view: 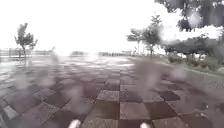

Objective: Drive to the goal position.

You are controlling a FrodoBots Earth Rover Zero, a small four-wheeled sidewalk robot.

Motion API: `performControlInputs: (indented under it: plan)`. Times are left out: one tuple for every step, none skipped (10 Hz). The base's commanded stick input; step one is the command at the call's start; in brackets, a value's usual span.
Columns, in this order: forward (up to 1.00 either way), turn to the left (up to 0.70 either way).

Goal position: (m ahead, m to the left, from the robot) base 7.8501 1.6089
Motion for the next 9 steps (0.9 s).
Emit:
performControlInputs:
  plan:
    - [0.7,-0.16]
    - [0.7,-0.06]
    - [0.7,0.0]
    - [0.7,0.0]
    - [0.7,0.0]
    - [0.7,0.0]
    - [0.7,0.0]
    - [0.7,0.0]
    - [0.7,0.0]
